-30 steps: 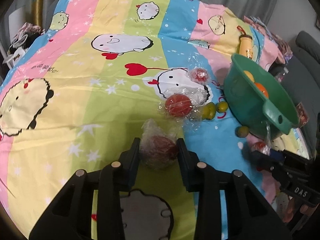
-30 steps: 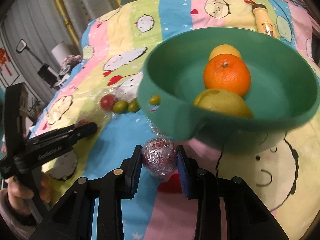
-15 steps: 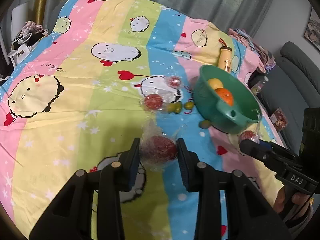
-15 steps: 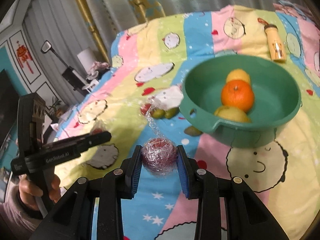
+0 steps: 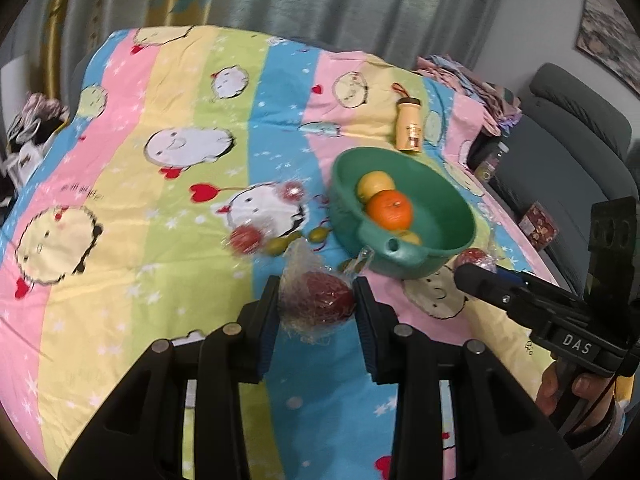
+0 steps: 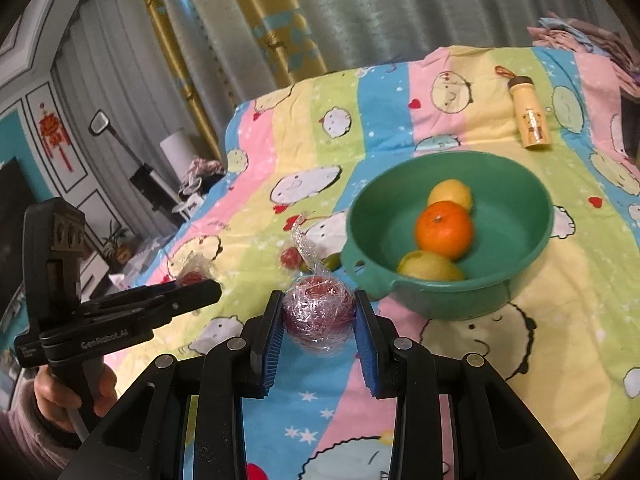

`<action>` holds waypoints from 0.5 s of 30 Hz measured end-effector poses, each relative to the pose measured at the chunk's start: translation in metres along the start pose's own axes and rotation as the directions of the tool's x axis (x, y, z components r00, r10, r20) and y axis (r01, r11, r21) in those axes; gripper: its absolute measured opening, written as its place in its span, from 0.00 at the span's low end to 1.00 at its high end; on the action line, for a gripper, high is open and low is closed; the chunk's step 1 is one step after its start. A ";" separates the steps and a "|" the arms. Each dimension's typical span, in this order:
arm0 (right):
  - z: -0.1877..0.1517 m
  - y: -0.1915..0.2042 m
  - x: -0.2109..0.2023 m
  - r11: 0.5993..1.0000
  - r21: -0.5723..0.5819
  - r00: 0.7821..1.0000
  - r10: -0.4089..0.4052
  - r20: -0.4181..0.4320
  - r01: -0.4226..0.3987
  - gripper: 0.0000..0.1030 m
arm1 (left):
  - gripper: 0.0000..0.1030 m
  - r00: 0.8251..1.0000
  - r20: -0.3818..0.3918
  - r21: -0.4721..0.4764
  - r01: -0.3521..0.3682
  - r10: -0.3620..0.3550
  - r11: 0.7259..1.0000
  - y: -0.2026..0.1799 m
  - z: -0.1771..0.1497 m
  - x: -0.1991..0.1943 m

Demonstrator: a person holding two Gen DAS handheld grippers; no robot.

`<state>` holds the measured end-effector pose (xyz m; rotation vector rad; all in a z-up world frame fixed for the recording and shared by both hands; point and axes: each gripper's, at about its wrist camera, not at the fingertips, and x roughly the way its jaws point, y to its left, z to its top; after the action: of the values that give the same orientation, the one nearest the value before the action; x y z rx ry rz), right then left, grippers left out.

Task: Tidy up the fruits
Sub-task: 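Carry both wrapped red fruits over the green bowl and open both grippers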

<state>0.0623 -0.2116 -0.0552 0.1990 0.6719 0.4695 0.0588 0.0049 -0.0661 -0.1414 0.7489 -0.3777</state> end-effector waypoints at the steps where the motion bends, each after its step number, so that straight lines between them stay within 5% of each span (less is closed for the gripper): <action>1: 0.001 -0.003 -0.002 1.000 0.004 1.000 -0.003 0.008 0.003 0.34 | 0.34 1.000 0.001 0.013 0.004 -0.004 1.000 -0.006 0.003 0.001; 15: 0.021 -0.042 -0.012 0.998 0.051 0.995 -0.046 0.091 0.041 0.34 | 0.34 0.999 0.012 0.162 0.036 -0.038 0.986 -0.061 0.040 0.039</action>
<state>0.0823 -0.2551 -0.0467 0.2507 0.5969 0.3998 0.0950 -0.0667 -0.0456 -0.0054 0.6983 -0.4708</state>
